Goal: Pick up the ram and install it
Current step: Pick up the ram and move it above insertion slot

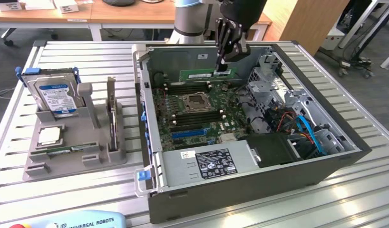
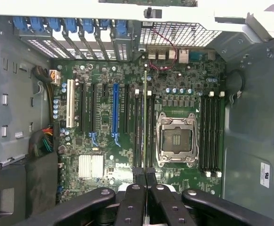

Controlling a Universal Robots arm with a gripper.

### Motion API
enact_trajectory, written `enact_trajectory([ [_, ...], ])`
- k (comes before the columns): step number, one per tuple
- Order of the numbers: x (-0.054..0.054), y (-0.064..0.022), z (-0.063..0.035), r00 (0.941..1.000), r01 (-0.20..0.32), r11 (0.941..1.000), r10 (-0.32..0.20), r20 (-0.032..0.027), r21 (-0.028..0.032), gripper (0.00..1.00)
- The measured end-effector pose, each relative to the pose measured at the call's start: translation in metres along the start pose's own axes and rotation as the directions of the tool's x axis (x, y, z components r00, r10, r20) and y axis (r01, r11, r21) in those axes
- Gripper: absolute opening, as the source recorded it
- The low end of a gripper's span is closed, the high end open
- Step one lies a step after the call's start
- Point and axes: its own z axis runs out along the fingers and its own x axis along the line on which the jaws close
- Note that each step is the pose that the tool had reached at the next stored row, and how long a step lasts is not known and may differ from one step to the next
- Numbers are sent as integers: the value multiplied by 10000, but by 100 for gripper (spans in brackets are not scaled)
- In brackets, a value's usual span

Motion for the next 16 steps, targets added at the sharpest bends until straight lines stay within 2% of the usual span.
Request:
enact_trajectory([
  [7, 0, -8, 13, 10000, -5, 10000, 5, 10, 0, 11],
  [16, 1, -65, 42, 10000, -46, 10000, 46, 12, 1, 11],
])
